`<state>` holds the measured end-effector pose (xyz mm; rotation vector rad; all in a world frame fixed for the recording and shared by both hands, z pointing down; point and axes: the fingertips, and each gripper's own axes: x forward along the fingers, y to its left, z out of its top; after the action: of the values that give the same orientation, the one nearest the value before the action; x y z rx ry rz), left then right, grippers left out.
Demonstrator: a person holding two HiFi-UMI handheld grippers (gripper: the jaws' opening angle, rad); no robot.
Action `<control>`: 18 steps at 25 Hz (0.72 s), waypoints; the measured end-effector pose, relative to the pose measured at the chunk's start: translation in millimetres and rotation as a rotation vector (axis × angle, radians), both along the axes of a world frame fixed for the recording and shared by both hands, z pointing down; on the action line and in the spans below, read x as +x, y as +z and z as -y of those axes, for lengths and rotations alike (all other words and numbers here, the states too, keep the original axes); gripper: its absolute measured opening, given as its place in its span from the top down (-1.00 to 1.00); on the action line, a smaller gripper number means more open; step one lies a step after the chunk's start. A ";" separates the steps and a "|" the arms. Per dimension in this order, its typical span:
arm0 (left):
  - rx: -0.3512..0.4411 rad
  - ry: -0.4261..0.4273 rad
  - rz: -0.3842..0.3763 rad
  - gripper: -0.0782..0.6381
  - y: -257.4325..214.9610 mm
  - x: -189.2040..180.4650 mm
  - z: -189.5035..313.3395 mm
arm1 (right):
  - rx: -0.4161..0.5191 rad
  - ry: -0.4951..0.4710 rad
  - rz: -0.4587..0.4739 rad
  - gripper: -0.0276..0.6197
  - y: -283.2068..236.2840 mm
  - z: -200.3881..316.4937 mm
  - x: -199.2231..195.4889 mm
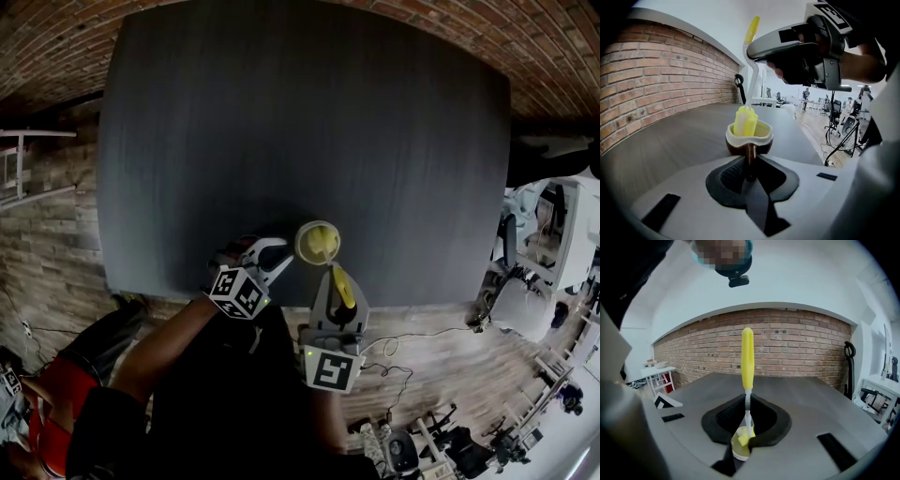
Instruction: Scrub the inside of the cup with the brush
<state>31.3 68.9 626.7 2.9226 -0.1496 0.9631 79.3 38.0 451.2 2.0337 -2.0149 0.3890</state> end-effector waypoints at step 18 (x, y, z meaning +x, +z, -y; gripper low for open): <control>-0.012 -0.001 0.000 0.56 0.6 -0.1 0.0 | -0.198 -0.239 -0.080 0.76 -3.4 -16.3 -20.1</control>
<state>31.3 68.9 627.3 2.9113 -0.1445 0.9600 59.2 54.4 447.8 1.6452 -2.0500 0.4313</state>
